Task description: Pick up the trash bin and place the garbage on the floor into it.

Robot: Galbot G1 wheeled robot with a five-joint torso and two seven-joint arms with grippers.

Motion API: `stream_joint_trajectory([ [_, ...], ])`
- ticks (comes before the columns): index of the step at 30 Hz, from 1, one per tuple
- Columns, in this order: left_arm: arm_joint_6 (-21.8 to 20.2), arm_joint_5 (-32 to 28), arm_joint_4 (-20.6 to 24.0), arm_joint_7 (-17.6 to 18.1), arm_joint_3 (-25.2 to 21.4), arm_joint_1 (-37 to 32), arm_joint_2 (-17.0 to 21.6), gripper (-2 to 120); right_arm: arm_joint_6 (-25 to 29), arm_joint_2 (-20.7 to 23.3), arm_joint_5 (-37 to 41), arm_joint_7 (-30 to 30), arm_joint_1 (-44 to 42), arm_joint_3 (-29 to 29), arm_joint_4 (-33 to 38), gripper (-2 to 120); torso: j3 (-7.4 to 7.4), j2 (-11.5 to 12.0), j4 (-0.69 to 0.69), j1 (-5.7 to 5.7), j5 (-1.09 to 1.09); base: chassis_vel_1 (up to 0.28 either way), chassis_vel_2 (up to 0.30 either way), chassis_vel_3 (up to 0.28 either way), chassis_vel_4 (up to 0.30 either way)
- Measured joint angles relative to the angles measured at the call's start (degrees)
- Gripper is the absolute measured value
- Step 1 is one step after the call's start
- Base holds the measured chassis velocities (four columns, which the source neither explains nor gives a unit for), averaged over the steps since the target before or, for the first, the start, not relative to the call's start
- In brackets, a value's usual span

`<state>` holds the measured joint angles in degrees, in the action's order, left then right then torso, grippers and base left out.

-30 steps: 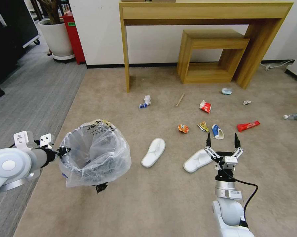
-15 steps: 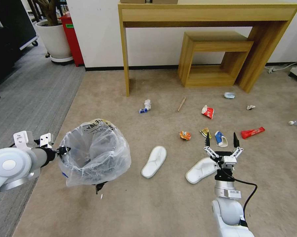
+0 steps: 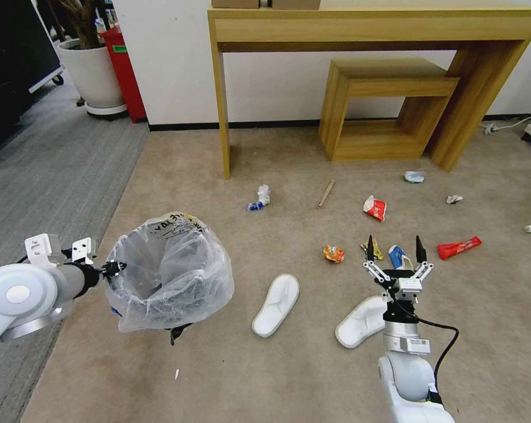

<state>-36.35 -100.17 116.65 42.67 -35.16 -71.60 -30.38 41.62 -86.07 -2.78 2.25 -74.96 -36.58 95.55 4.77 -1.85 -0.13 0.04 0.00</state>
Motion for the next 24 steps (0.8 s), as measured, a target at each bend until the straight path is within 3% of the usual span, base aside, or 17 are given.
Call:
stream_joint_trajectory([
  [18, 0.0, 0.3, -0.4, -0.6, 0.1, 0.4, 0.0, 0, 0.2, -0.4, -0.8, 1.1, 0.3, 0.0, 0.2, 100, 0.0, 0.0, 0.0, 0.0, 0.0, -0.068, 0.062, 0.06, -0.059],
  [24, 0.0, 0.6, -0.1, -0.8, 0.1, 0.2, -0.1, 0, -3.2, 0.4, -0.9, 4.4, -0.2, 0.4, 2.1, 100, 0.0, 0.0, 0.01, 0.0, 0.0, 0.0, 0.0, 0.0, 0.0],
])
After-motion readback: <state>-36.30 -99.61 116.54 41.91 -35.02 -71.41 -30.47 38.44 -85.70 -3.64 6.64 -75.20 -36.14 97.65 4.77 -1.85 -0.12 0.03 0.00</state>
